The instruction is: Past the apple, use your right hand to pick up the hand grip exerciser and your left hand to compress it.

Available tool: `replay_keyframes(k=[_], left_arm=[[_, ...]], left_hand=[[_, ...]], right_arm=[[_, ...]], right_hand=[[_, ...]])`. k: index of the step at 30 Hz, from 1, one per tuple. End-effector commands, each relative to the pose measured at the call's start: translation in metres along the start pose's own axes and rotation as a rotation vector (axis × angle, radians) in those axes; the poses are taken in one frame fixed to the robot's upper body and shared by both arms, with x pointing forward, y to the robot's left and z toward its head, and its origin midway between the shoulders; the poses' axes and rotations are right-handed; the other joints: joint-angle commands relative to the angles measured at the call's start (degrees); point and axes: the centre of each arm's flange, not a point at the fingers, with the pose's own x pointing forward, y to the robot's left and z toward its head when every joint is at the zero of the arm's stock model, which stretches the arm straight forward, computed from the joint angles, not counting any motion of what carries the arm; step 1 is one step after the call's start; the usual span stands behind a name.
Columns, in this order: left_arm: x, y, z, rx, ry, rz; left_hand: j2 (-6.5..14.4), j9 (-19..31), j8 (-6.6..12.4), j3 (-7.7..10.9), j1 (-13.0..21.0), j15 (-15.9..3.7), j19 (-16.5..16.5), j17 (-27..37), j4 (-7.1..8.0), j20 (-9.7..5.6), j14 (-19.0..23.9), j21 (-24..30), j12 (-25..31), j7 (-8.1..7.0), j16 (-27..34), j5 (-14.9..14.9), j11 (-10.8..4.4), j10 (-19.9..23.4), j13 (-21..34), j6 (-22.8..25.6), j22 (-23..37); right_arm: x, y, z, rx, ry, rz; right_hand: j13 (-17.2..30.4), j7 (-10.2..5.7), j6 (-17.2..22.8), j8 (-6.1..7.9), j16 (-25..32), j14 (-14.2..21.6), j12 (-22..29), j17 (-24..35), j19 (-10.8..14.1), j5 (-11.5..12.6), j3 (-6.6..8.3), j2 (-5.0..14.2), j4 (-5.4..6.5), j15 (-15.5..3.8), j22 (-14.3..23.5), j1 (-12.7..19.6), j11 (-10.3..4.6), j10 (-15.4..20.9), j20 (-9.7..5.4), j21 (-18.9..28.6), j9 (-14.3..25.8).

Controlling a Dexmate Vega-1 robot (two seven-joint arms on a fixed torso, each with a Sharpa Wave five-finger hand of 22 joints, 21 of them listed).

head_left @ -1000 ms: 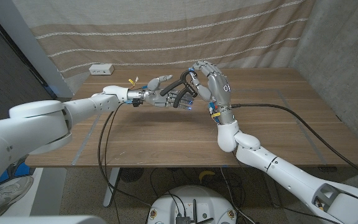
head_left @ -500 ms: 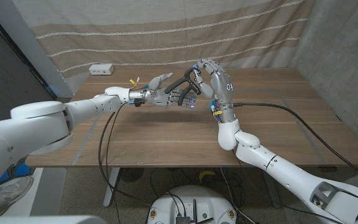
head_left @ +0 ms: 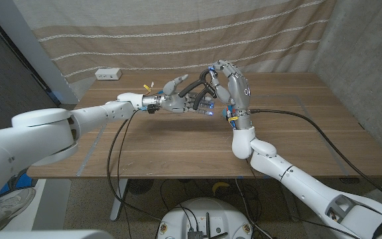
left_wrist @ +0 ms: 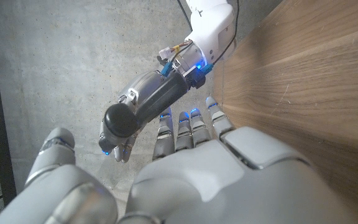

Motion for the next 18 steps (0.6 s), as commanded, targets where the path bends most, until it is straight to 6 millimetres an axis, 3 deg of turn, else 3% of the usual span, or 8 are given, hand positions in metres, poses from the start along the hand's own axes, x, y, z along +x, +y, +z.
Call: replay_keyframes(k=[1,4,7,10,13,18], left_arm=[[0.0058,-0.0024,0.0012,-0.032,-0.041,-0.011],[0.0056,-0.001,0.0018,-0.035,-0.05,-0.005],[0.0065,-0.0002,0.0035,-0.024,-0.035,-0.007],[0.0086,-0.0002,0.0049,-0.021,-0.029,-0.013],[0.0097,-0.0001,0.0056,-0.018,-0.022,-0.016],[0.0143,-0.0006,0.007,0.009,0.003,-0.03]], left_hand=[[1.8,1.0,1.73,-0.24,0.5,-0.91,4.0,0.0,-0.03,0.43,4.5,0.9,1.0,2.72,1.2,-0.1,-0.61,4.1,0.1,6.0,0.2],[4.5,2.2,3.27,1.46,3.8,-2.51,8.0,-0.1,-0.86,0.52,9.3,2.0,1.4,1.97,1.7,-1.0,-1.53,8.4,0.1,9.4,0.4],[6.4,3.6,4.32,3.55,8.0,-4.05,12.4,-0.1,-1.72,-1.04,14.8,3.4,1.3,0.33,2.2,-2.2,-1.51,11.9,0.1,10.0,0.7],[8.1,4.4,4.49,5.23,11.2,-4.46,15.4,-0.2,-2.04,-2.19,16.7,4.7,1.1,-0.62,2.0,-2.9,-1.87,13.9,0.1,9.1,1.1],[8.9,4.9,4.07,6.26,13.4,-4.5,16.8,-0.2,-2.33,-2.29,17.9,5.3,0.5,-1.49,1.8,-3.4,-2.05,14.0,0.1,6.9,1.3],[9.1,5.6,3.48,7.38,16.6,-4.34,16.3,-0.2,-2.68,-2.11,17.0,5.3,-0.7,-2.41,0.8,-4.2,-2.29,12.1,0.1,3.7,1.6]], right_arm=[[0.0055,-0.0011,0.0004,0.011,-0.002,-0.028],[0.0073,-0.0009,0.0012,0.012,-0.008,-0.029],[0.0088,-0.0003,0.0025,0.007,-0.022,-0.027],[0.0089,0.0013,0.0037,-0.005,-0.04,-0.018],[0.0086,0.0028,0.0038,0.0,-0.042,-0.008],[0.0068,0.0061,0.0028,0.004,-0.048,0.011]], right_hand=[[0.3,-0.06,-0.5,2.26,-0.3,-0.3,0.5,0.2,-0.5,0.1,3.81,0.33,3.51,-10.43,0.1,0.0,0.07,-0.1,-5.43,0.5,26.7],[0.4,-0.05,-0.6,2.37,-0.4,-0.4,0.6,0.3,-0.6,0.1,3.85,0.35,3.6,-10.38,0.1,-0.1,0.07,-0.2,-5.42,0.5,26.8],[0.4,-0.11,-0.6,2.36,-0.4,-0.4,0.6,0.4,-0.7,0.1,3.88,0.34,3.62,-10.39,0.1,-0.1,0.07,-0.2,-5.38,0.5,26.7],[0.5,-0.05,-0.7,2.42,-0.4,-0.4,0.6,0.6,-0.7,0.1,3.88,0.32,3.61,-10.43,0.1,-0.2,0.06,-0.3,-5.32,0.6,26.7],[0.7,-0.1,-0.7,2.38,-0.5,-0.5,0.6,0.8,-0.8,0.1,3.93,0.34,3.63,-10.41,0.1,-0.2,0.06,-0.3,-5.3,0.7,26.6],[0.9,-0.1,-0.7,2.5,-0.6,-0.5,0.7,1.0,-0.9,0.0,4.01,0.33,3.62,-10.42,0.1,-0.3,0.05,-0.3,-5.19,0.8,26.5]])
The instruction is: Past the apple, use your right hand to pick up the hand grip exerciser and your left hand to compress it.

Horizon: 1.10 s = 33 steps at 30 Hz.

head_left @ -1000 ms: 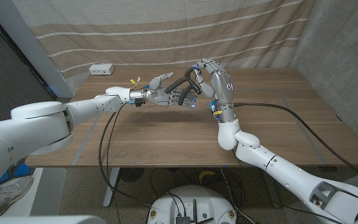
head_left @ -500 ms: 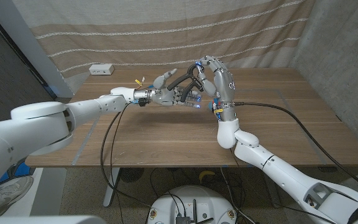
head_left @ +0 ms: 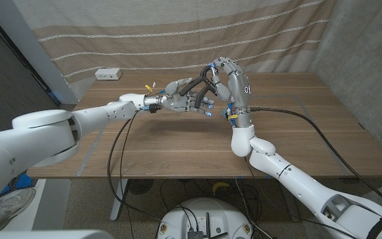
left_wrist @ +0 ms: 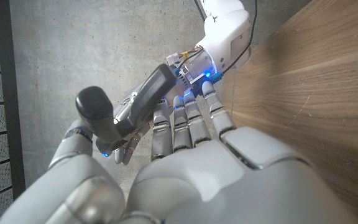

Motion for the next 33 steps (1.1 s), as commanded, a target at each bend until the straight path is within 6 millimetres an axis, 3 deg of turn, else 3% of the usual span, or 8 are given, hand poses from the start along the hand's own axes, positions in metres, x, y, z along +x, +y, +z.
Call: replay_keyframes(k=[1,4,10,16,21,24,29,33], left_arm=[[0.01,0.0,0.004,0.035,0.024,-0.023],[0.013,0.0,0.004,0.014,-0.007,-0.023],[0.019,0.0,0.004,-0.023,-0.049,-0.023],[0.02,0.003,0.001,-0.077,-0.145,-0.003],[0.018,0.005,-0.001,-0.107,-0.193,0.014],[0.017,0.006,-0.003,-0.135,-0.248,0.024],[0.016,0.007,-0.003,-0.142,-0.258,0.027],[0.016,0.006,-0.003,-0.145,-0.251,0.025]], left_hand=[[0.8,0.8,-0.03,1.56,3.1,0.05,0.1,0.2,-0.18,-0.2,-0.2,0.4,-0.6,-0.62,-0.5,-0.4,-0.5,-1.0,0.1,-1.5,0.4],[1.6,2.1,1.54,3.18,7.5,-0.61,0.9,0.2,-0.5,-1.21,0.1,1.1,-0.7,-1.43,-0.7,-0.5,-0.64,-0.7,0.2,-0.7,0.8],[2.0,4.0,1.76,4.43,12.1,-0.79,1.9,0.2,-0.38,-1.7,1.1,2.3,-1.1,-1.36,-0.7,-0.2,-0.76,-1.7,0.3,-4.3,1.7],[2.9,8.2,3.81,5.64,19.1,-3.81,4.4,0.3,-0.6,-4.16,4.6,5.2,-1.1,-1.66,0.1,0.5,-0.47,-1.9,0.3,-7.9,3.4],[3.9,15.1,8.24,5.37,25.1,-6.69,6.5,0.8,-0.36,-5.83,8.0,8.2,-0.5,-1.51,1.3,0.9,-1.68,0.4,0.4,-10.8,5.2],[4.3,20.9,12.79,5.13,28.8,-8.99,7.8,0.7,-0.35,-7.55,10.8,10.4,0.5,-2.56,2.0,1.1,-3.53,4.7,0.5,-10.8,6.2],[5.8,30.6,19.34,6.09,32.2,-12.86,10.6,0.5,0.0,-10.88,17.4,15.2,0.9,-1.97,2.8,1.5,-6.46,10.3,0.6,-14.2,8.8],[7.4,35.9,22.73,6.81,33.1,-14.0,10.8,0.6,0.49,-11.42,20.5,17.6,1.2,-1.24,3.0,1.6,-7.41,13.6,0.6,-16.7,10.2]], right_arm=[[-0.002,0.007,0.0,-0.003,-0.028,0.037],[-0.003,0.009,-0.001,-0.004,-0.031,0.046],[-0.006,0.012,-0.003,-0.008,-0.042,0.063],[-0.006,0.014,-0.006,-0.015,-0.042,0.071],[-0.005,0.014,-0.007,-0.02,-0.041,0.066],[-0.005,0.014,-0.007,-0.022,-0.045,0.064],[-0.004,0.014,-0.007,-0.024,-0.048,0.066],[-0.004,0.015,-0.005,-0.024,-0.053,0.063]], right_hand=[[0.4,-0.03,-0.1,1.48,-0.2,-0.2,0.3,0.3,-0.2,0.3,0.42,0.72,0.0,-10.76,0.1,0.1,0.05,-0.4,-5.07,0.5,26.6],[0.5,-0.07,-0.1,1.52,-0.2,-0.2,0.3,0.4,-0.3,0.3,0.46,0.72,0.0,-10.73,0.1,0.0,0.05,-0.4,-5.05,0.5,26.5],[0.6,-0.11,0.0,1.58,-0.3,-0.2,0.3,0.6,-0.3,0.2,0.51,0.69,-0.01,-10.76,0.1,0.0,0.05,-0.4,-5.01,0.6,26.4],[0.8,-0.2,-0.1,1.57,-0.4,-0.2,0.4,0.9,-0.4,0.2,0.61,0.68,-0.05,-10.79,0.1,0.0,0.04,-0.5,-4.96,0.8,26.2],[0.9,-0.16,-0.2,1.59,-0.4,-0.2,0.4,1.1,-0.4,0.2,0.63,0.66,-0.12,-10.76,0.1,0.0,0.04,-0.5,-4.87,0.9,26.1],[1.0,-0.14,-0.2,1.54,-0.4,-0.3,0.4,1.2,-0.4,0.2,0.68,0.67,-0.15,-10.78,0.1,0.0,0.05,-0.5,-4.86,0.9,26.0],[1.2,-0.12,-0.2,1.52,-0.5,-0.3,0.5,1.4,-0.5,0.1,0.72,0.66,-0.15,-10.75,0.1,-0.1,0.04,-0.5,-4.76,1.1,25.7],[1.3,-0.02,-0.2,1.58,-0.6,-0.2,0.5,1.6,-0.6,0.1,0.76,0.66,-0.19,-10.78,0.1,-0.1,0.04,-0.5,-4.7,1.1,25.7]])
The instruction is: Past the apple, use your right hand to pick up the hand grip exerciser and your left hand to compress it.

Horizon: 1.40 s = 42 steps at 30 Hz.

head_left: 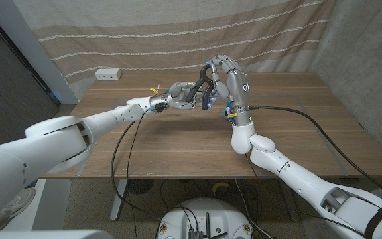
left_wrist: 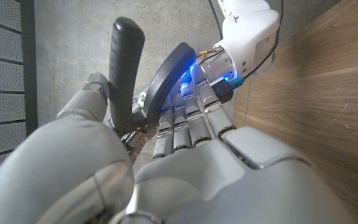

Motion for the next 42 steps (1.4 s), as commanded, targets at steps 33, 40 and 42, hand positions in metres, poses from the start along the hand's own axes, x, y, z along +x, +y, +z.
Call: replay_keyframes(k=[33,40,42], left_arm=[[-0.006,-0.008,0.0,0.046,0.018,-0.017],[-0.01,-0.007,0.0,0.05,0.023,-0.01],[-0.011,-0.007,0.0,0.057,0.027,-0.007]], left_hand=[[11.3,41.1,42.28,1.65,20.8,-11.96,-4.8,14.4,1.32,-2.51,24.0,30.1,16.4,0.91,9.7,-2.0,-16.11,25.1,24.9,-16.4,13.1],[11.1,40.4,43.21,2.38,21.2,-11.84,-4.9,17.3,1.22,-2.72,24.5,32.5,19.0,1.25,10.2,-1.8,-15.63,23.5,29.8,-17.5,12.7],[11.1,40.5,43.34,2.58,21.3,-11.83,-5.0,17.7,1.21,-2.71,24.5,32.8,19.4,1.35,10.2,-1.9,-15.46,23.1,30.6,-17.9,12.6]], right_arm=[[0.002,-0.013,0.003,0.01,-0.004,-0.054],[0.005,-0.016,0.0,0.084,0.021,-0.057],[0.006,-0.018,-0.003,0.117,0.025,-0.052]], right_hand=[[-2.5,0.18,-9.1,-2.93,-1.3,-1.2,-4.3,3.0,0.6,-3.9,-4.09,-3.16,0.69,-9.67,-0.5,-7.6,0.2,-5.2,-1.06,2.4,33.9],[-5.7,3.33,-17.1,-12.0,-3.1,-1.6,-7.7,3.0,1.0,-3.9,-10.3,-7.34,5.39,-9.26,-1.0,-22.6,2.99,-8.4,1.58,2.5,26.6],[-6.3,3.29,-17.0,-12.92,-3.3,-1.9,-8.3,3.2,1.4,-3.8,-11.91,-8.18,6.32,-9.12,-1.0,-26.2,3.1,-9.0,2.13,2.5,25.5]])
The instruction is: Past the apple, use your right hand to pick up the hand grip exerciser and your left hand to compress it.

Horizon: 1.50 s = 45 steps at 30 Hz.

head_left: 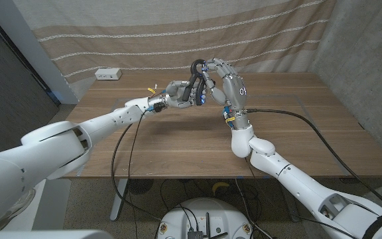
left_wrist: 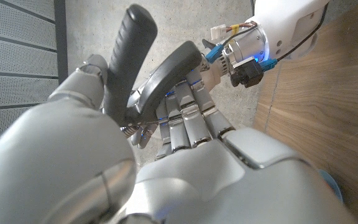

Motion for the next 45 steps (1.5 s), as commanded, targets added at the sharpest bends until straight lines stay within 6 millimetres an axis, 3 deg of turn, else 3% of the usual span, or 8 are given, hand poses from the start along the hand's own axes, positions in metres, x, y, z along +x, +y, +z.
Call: replay_keyframes(k=[1,7,17,21,26,30,40,45], left_arm=[[-0.007,0.0,0.001,0.024,0.024,0.012],[-0.011,0.001,0.002,0.041,0.023,0.023],[-0.014,0.002,0.005,0.054,-0.008,0.038],[-0.016,0.003,0.005,0.051,-0.042,0.056],[-0.016,0.002,0.006,0.045,-0.073,0.092],[-0.016,0.001,0.007,0.062,-0.087,0.132],[-0.016,-0.001,0.006,0.08,-0.116,0.212],[-0.014,-0.004,0.009,0.151,-0.099,0.263]], left_hand=[[16.0,40.9,0.37,2.55,16.3,-13.25,0.1,1.1,1.36,-0.97,14.1,3.4,1.2,1.08,0.1,0.4,-10.46,9.3,2.1,-1.2,12.5],[16.4,41.3,1.29,4.22,16.0,-13.23,0.0,3.1,1.94,-1.56,13.9,4.5,3.2,1.51,-0.4,0.1,-9.49,6.4,6.9,-4.7,10.8],[17.5,41.7,3.98,7.35,15.0,-13.45,5.5,7.5,5.58,-4.48,17.9,9.3,7.6,2.59,1.2,1.5,-8.13,1.0,16.4,-11.0,9.2],[17.5,41.4,6.69,7.63,17.1,-13.39,6.4,12.8,5.26,-6.43,21.8,17.7,11.0,3.66,4.4,1.8,-7.71,0.8,21.7,-11.2,11.8],[17.1,41.0,8.35,8.0,18.0,-13.41,7.3,17.5,4.76,-7.27,24.1,21.3,11.4,3.37,7.8,2.0,-7.49,3.0,21.2,-9.0,12.9],[16.5,36.3,6.32,9.76,17.1,-13.2,8.0,25.0,5.08,-7.35,24.7,22.6,11.6,2.37,13.1,2.5,-6.73,5.2,21.1,-6.0,15.4],[16.9,38.0,6.93,13.38,14.0,-12.98,9.4,42.9,6.62,-6.52,23.4,24.5,14.8,-0.23,25.4,3.5,-4.87,7.1,27.3,-9.2,21.1],[17.4,39.4,7.51,14.58,13.3,-12.95,10.3,44.1,8.12,-6.6,24.1,25.5,17.2,0.85,28.8,3.7,-4.43,7.4,30.4,-11.2,23.6]], right_arm=[[0.007,-0.008,-0.007,0.154,0.046,-0.017],[0.011,-0.014,-0.015,0.261,0.097,-0.037],[0.011,-0.017,-0.022,0.261,0.125,-0.05],[0.01,-0.017,-0.025,0.267,0.141,-0.056],[0.011,-0.019,-0.028,0.274,0.152,-0.069],[0.011,-0.021,-0.031,0.271,0.16,-0.082],[0.009,-0.027,-0.034,0.26,0.162,-0.092],[0.009,-0.03,-0.035,0.257,0.164,-0.1]], right_hand=[[-1.0,0.11,-1.2,-2.33,-0.5,-0.6,-1.0,0.4,0.1,0.5,-2.85,-1.4,1.8,-9.16,0.1,-6.8,0.7,-1.0,1.15,0.0,-2.2],[-1.9,0.62,-1.0,-3.74,-0.5,-0.5,-1.5,0.8,-0.2,0.9,-5.07,-0.29,2.84,-8.33,0.2,-13.9,1.68,-0.3,2.02,-0.3,-4.0],[-2.4,0.71,-0.3,-4.15,-0.4,-0.4,-1.6,1.0,-0.4,1.1,-5.85,0.78,2.85,-8.09,0.2,-17.3,1.97,0.3,2.1,-0.5,-4.8],[-2.5,0.82,0.1,-4.24,-0.5,-0.4,-1.7,1.0,-0.6,1.1,-6.08,1.03,2.78,-8.04,0.2,-18.3,1.9,0.5,2.04,-0.6,-5.1],[-2.7,0.78,0.4,-4.36,-0.5,-0.4,-1.7,1.0,-0.6,1.2,-6.27,1.28,2.69,-8.09,0.2,-19.2,2.08,0.8,1.94,-0.7,-5.4],[-2.8,0.74,0.6,-4.44,-0.5,-0.3,-1.8,1.0,-0.7,1.2,-6.39,1.47,2.6,-8.14,0.2,-19.9,2.05,1.0,1.83,-0.7,-5.7],[-3.2,0.51,2.4,-4.15,-0.7,-0.1,-1.9,0.8,-0.8,1.4,-6.49,1.85,2.24,-8.33,0.1,-21.3,2.0,1.7,1.6,-0.9,-6.4],[-3.3,0.58,3.2,-3.97,-0.8,0.0,-1.9,0.6,-0.9,1.5,-6.44,2.01,2.05,-8.19,0.1,-21.8,1.92,2.2,1.55,-1.0,-6.6]])
